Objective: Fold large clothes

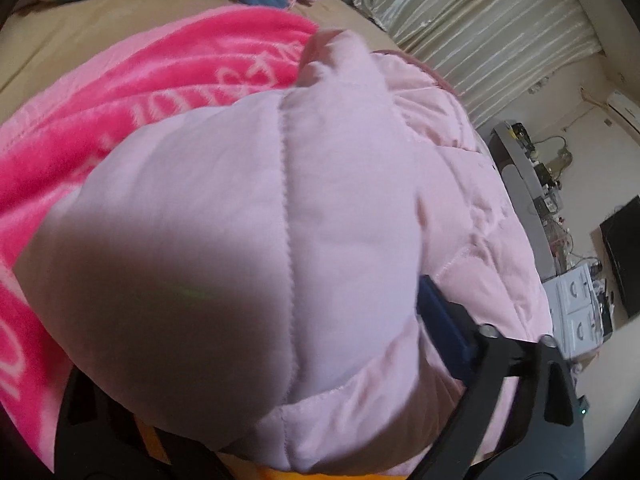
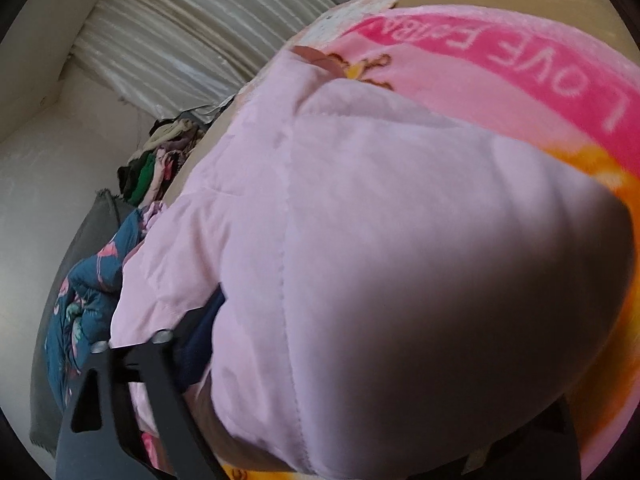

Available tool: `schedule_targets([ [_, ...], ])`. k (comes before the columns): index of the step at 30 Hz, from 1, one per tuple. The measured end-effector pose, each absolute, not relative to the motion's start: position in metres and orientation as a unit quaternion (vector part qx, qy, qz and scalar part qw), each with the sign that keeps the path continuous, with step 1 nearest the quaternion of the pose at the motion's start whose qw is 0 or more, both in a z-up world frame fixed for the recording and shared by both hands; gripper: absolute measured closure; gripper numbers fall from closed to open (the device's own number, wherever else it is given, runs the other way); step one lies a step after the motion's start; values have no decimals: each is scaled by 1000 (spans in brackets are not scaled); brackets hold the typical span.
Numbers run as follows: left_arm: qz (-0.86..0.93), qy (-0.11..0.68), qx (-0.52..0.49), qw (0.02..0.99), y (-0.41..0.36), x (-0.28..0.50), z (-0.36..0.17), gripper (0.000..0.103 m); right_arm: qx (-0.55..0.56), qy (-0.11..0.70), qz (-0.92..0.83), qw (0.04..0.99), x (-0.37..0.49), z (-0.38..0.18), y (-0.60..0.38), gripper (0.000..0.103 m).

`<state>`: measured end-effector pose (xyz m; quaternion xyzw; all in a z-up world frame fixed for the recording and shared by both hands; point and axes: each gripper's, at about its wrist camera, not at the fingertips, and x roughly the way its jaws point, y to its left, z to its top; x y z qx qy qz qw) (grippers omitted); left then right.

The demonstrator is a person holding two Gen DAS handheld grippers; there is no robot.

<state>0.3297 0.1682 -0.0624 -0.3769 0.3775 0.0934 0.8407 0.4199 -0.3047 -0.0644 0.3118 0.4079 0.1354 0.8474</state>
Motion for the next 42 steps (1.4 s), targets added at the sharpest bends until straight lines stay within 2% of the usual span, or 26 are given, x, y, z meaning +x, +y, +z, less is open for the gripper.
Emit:
schedule_targets([
  [1,93,377,-366,846,165,330,-57,31,306,406,137,850,419,-62,-303,32],
  [3,96,373,-344,856,159,329,-47,47,288,399,144,859,417,-55,-300,43],
  [6,99,367,-309,872,149,329,-33,59,255,393,150,870,414,-42,-293,55],
  [11,90,361,-283,884,149,319,-15,68,202,383,160,887,408,-18,-284,62],
  [27,54,319,-247,913,127,261,50,71,77,315,204,924,328,59,-265,68],
  [42,49,329,-254,908,136,201,47,71,61,312,218,923,255,69,-275,68],
])
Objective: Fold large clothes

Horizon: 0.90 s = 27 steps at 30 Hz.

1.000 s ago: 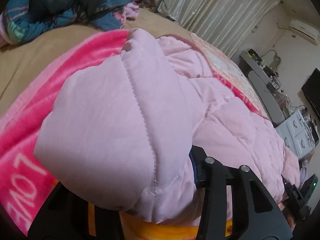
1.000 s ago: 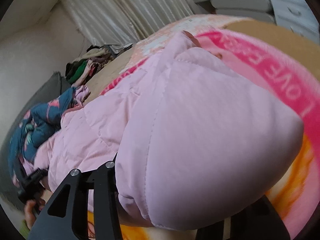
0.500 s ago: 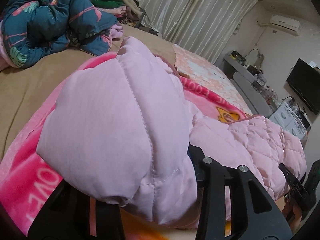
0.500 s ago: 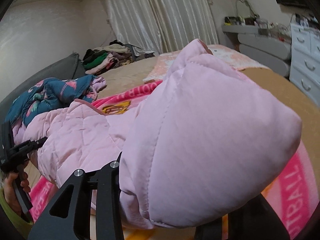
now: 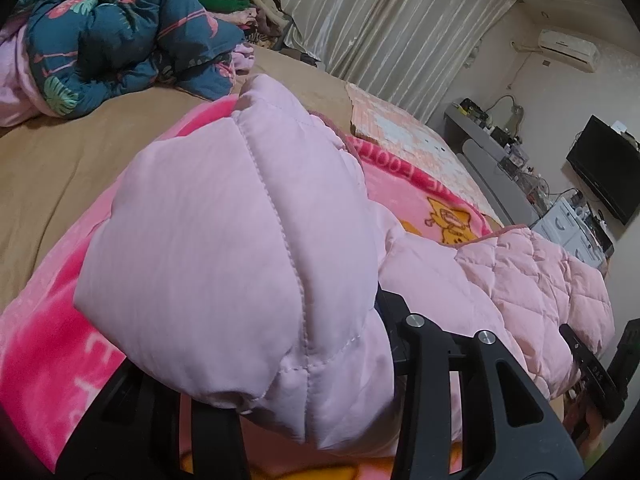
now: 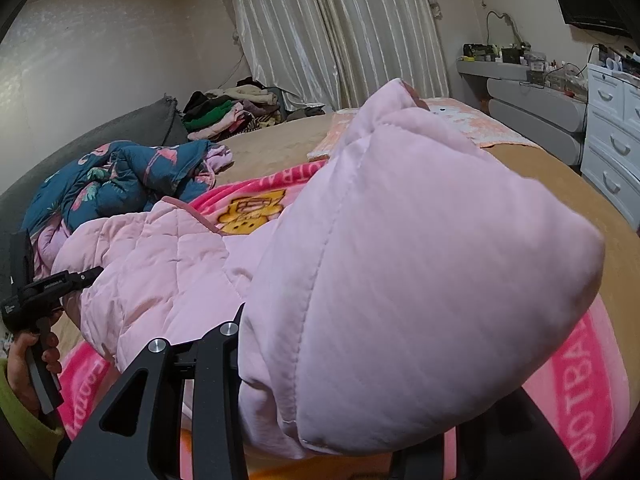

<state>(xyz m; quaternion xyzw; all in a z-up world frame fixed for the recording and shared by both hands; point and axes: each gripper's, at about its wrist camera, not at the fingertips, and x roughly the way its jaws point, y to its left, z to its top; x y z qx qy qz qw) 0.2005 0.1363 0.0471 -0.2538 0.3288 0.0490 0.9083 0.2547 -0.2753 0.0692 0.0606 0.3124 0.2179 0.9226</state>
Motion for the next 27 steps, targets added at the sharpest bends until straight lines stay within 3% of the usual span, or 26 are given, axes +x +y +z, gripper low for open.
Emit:
schedule_targets([
  [16,39,340,-254,905,139,152,32,70,85,331,216,914,208,49,-298,67],
  [27,48,374,-242,894,136,126,-6,62,135,382,178,897,194,1,-318,64],
])
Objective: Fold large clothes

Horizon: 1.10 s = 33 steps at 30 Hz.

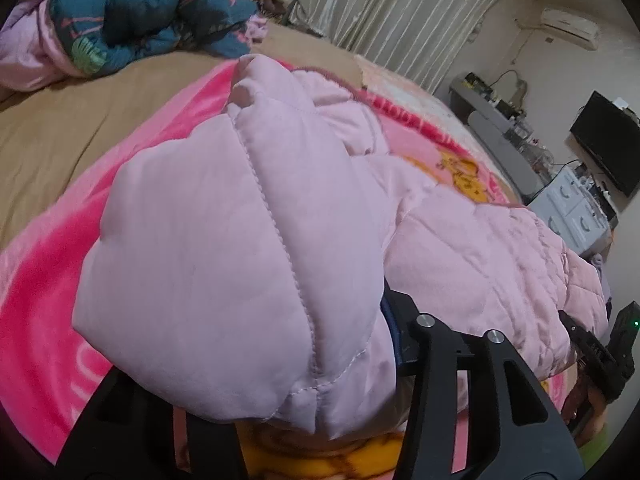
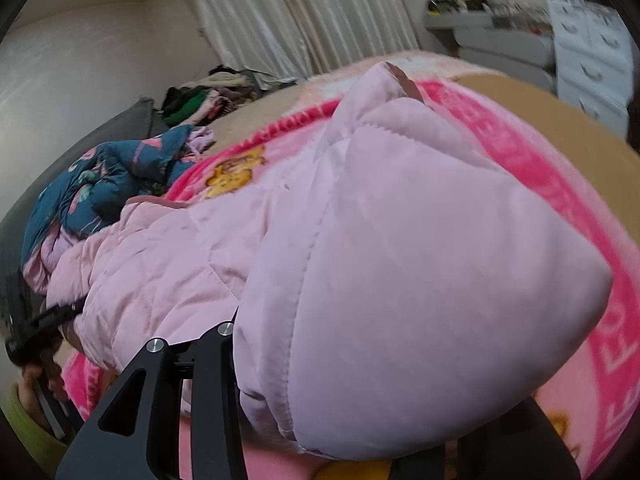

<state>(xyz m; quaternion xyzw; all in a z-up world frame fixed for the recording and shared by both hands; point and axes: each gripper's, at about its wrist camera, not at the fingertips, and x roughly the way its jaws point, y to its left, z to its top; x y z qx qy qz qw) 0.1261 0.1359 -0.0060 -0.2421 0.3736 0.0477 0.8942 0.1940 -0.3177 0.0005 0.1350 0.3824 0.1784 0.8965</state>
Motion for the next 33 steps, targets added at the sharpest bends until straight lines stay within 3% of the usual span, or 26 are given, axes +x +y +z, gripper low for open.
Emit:
schedule_targets([
  [4,55,381,-239,891,137,123,-19,56,167,410,153,883,197,-18,-323,58],
  [10,60,381,-231,893,136,120,-25,48,203,429,140,869,199,-29,-329,42],
  [18,72,378,-224,895,135,104,-28,26,211,423,118,873,177,-34,-352,7],
  [23,81,378,-207,899,131,86,-22,10,204,410,111,882,155,-31,-361,4],
  [33,76,354,-162,918,103,45,3,9,114,351,91,925,100,11,-357,4],
])
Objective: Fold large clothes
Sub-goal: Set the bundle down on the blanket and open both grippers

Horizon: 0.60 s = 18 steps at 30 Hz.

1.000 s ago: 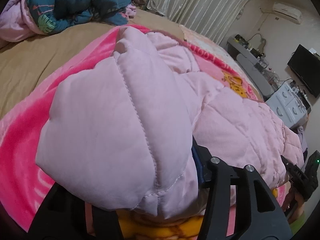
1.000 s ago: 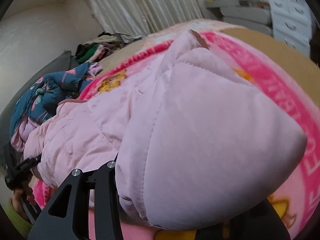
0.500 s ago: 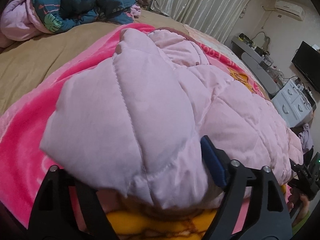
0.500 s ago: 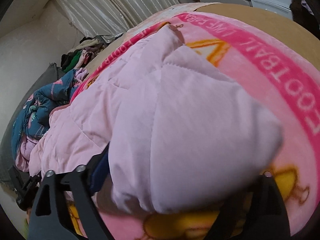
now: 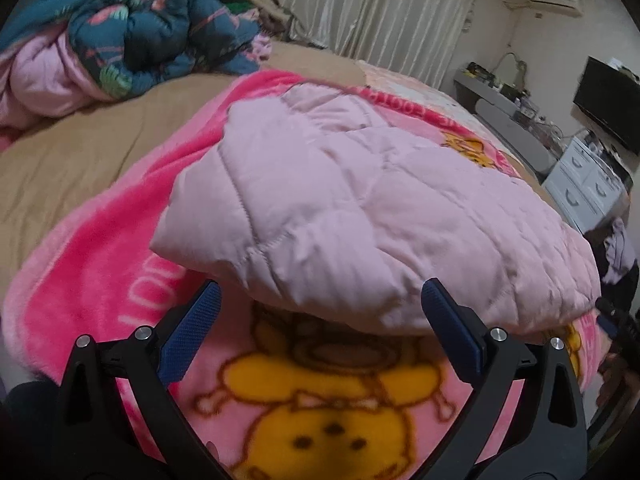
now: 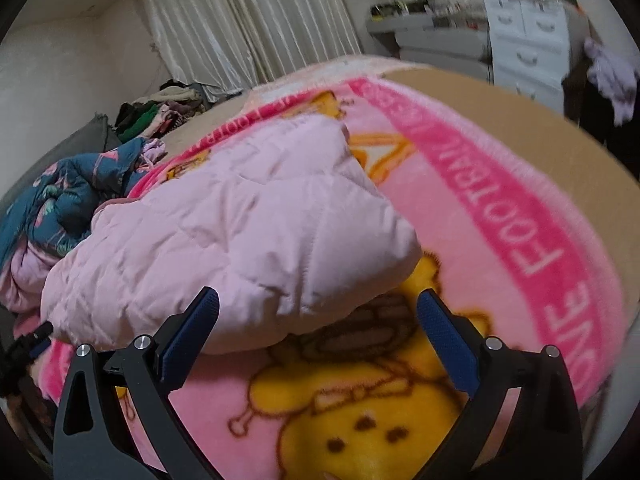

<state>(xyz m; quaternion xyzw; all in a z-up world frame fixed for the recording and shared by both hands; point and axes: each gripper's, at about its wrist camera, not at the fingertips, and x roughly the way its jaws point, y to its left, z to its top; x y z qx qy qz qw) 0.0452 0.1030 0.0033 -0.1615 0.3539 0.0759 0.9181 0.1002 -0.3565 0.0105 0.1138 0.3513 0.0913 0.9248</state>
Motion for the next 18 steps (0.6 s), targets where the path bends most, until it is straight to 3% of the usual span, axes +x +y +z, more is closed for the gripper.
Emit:
schedule_targets([
  [18,17,306,-130,943,41,0,42,9,24,262,175,949,9,67,-293,4],
])
